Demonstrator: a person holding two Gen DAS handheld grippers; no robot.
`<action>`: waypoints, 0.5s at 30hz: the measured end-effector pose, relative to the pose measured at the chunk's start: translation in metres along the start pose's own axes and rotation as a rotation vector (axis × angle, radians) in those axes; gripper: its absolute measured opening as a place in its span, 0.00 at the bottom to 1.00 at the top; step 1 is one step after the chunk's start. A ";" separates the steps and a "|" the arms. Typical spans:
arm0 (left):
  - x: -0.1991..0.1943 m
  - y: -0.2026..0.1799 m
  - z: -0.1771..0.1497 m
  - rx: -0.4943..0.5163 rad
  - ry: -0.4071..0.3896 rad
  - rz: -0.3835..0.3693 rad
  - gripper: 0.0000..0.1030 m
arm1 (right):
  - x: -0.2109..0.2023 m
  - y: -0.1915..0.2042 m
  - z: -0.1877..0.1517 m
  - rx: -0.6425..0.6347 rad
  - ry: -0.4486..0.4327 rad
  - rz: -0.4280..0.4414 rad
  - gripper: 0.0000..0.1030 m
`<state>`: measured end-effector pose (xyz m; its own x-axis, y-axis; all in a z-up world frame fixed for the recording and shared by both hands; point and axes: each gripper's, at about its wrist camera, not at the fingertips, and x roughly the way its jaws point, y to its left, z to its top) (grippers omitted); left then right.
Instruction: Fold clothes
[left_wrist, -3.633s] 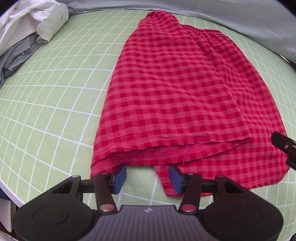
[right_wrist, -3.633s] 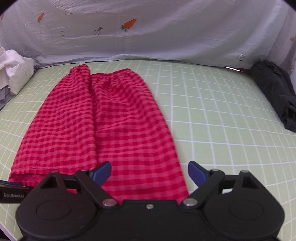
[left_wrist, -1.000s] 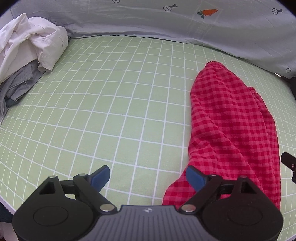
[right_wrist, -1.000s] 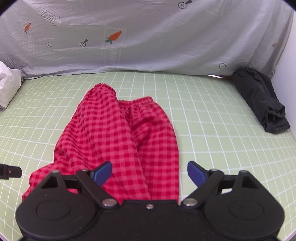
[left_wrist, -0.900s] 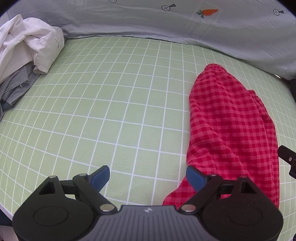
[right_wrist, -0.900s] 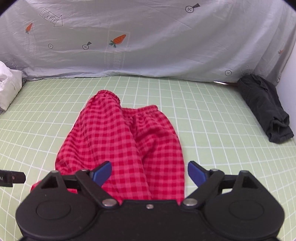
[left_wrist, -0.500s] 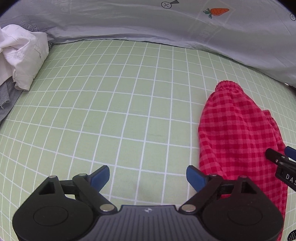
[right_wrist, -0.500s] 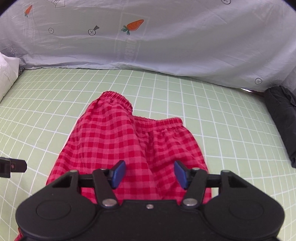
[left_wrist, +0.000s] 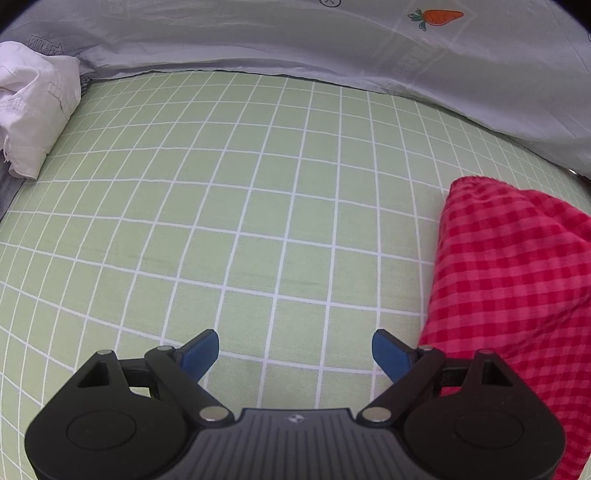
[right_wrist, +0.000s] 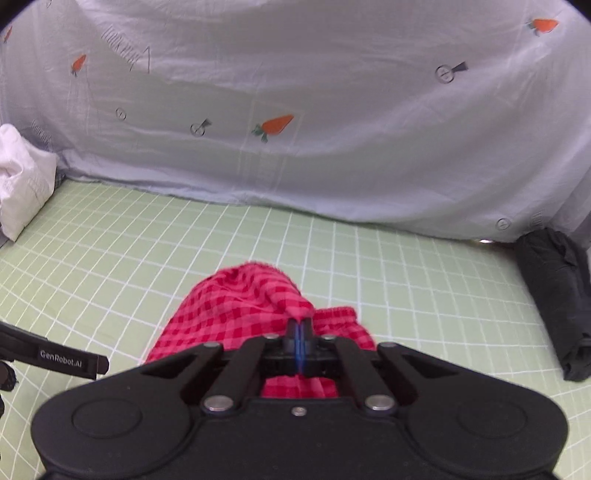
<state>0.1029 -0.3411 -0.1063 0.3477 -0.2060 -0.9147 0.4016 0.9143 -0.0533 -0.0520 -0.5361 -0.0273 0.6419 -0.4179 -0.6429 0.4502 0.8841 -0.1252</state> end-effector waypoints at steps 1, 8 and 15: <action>-0.002 -0.002 -0.002 0.009 -0.006 0.001 0.87 | -0.009 -0.006 0.002 0.013 -0.016 -0.026 0.00; -0.006 -0.013 -0.012 0.049 -0.004 -0.005 0.87 | 0.042 -0.061 -0.035 0.163 0.232 -0.175 0.12; -0.021 -0.009 -0.022 0.042 -0.028 0.003 0.87 | 0.013 -0.084 -0.084 0.408 0.262 -0.054 0.38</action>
<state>0.0737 -0.3372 -0.0953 0.3723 -0.2139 -0.9031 0.4358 0.8994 -0.0334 -0.1340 -0.5983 -0.0887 0.4568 -0.3476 -0.8188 0.7185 0.6869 0.1093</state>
